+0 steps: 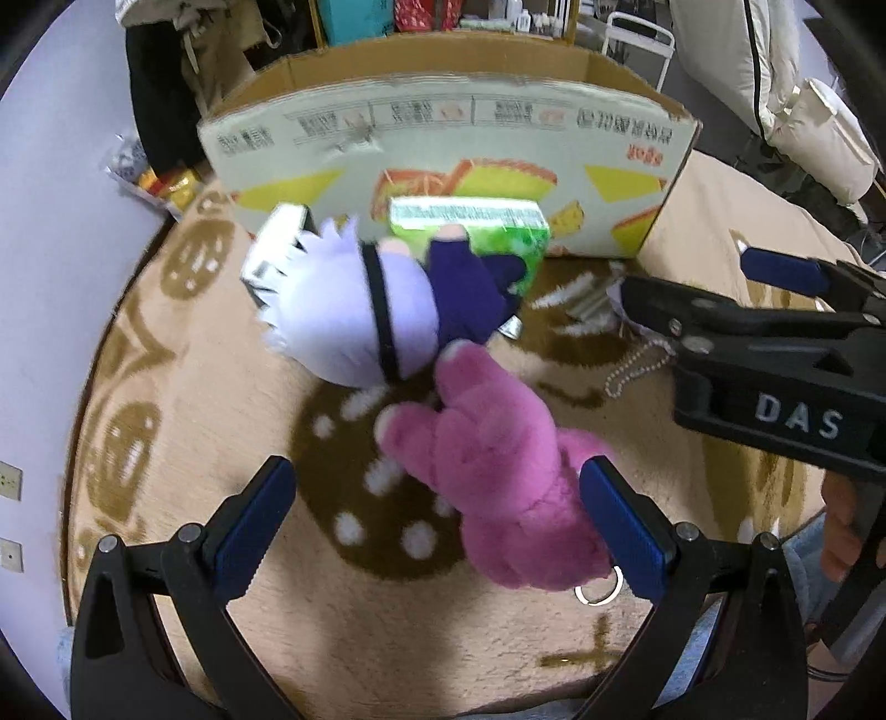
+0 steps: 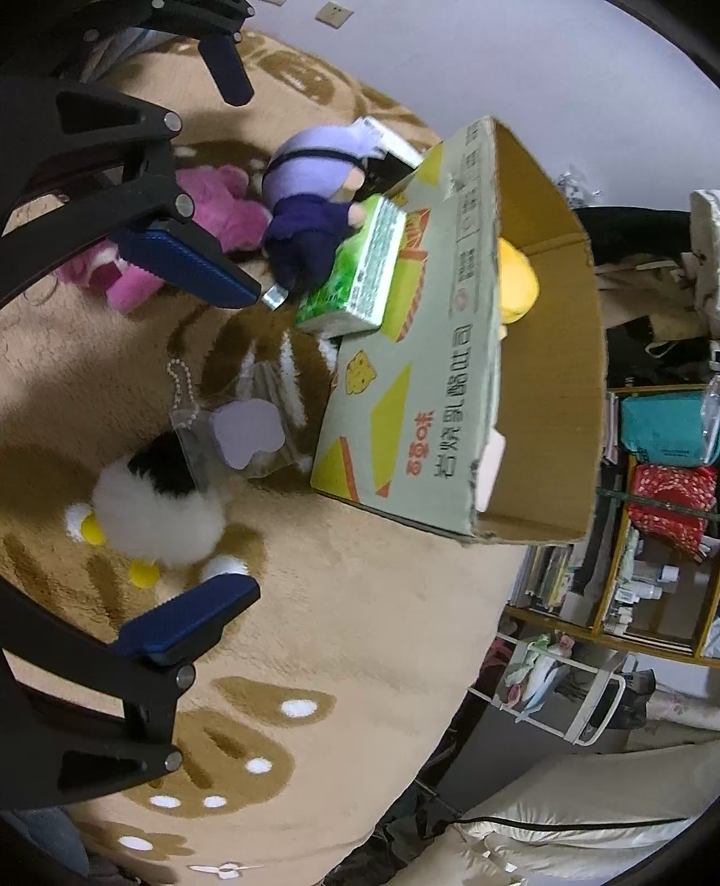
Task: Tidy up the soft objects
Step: 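Move left tool to the pink bear plush while right tool approaches the clear plastic bag, then close left tool on the pink bear plush while right tool grips the clear plastic bag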
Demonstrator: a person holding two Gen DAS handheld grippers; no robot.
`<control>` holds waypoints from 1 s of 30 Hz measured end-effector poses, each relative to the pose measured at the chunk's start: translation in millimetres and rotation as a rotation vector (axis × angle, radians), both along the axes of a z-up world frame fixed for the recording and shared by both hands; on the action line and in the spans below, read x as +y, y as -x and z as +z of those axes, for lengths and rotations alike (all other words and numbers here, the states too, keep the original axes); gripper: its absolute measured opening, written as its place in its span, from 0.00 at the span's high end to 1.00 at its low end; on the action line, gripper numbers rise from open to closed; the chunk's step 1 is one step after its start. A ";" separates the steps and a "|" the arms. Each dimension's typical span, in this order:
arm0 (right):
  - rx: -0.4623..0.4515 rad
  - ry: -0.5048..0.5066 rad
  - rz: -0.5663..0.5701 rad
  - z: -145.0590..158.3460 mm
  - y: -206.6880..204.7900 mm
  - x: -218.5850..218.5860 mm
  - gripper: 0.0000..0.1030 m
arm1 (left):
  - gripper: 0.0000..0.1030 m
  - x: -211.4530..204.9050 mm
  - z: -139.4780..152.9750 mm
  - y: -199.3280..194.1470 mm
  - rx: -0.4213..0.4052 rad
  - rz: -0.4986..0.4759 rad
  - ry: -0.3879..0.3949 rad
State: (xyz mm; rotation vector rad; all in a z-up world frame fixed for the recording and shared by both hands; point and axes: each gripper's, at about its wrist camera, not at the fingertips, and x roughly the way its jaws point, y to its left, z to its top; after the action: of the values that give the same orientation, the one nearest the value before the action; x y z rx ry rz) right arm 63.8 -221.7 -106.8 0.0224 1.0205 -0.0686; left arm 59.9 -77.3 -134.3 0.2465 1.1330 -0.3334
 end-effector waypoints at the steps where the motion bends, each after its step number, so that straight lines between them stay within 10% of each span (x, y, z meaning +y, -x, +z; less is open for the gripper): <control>1: 0.004 0.010 0.000 -2.1 -1.7 0.0 0.02 | 0.02 -1.4 -2.3 0.6 0.006 -0.001 0.002; 20: 0.135 0.063 0.033 -42.2 -20.3 1.4 0.16 | 0.03 -4.3 -34.7 -7.6 0.147 0.023 0.102; 30: 0.192 0.012 0.042 -47.8 -23.2 0.3 0.42 | 0.46 -21.4 -30.9 -6.9 0.161 -0.039 0.173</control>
State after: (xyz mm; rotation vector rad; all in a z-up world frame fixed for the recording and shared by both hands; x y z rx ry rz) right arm 87.0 -221.4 -154.6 -0.0167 1.2123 -0.0385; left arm 66.8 -98.7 -165.2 0.0903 1.2508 -0.4898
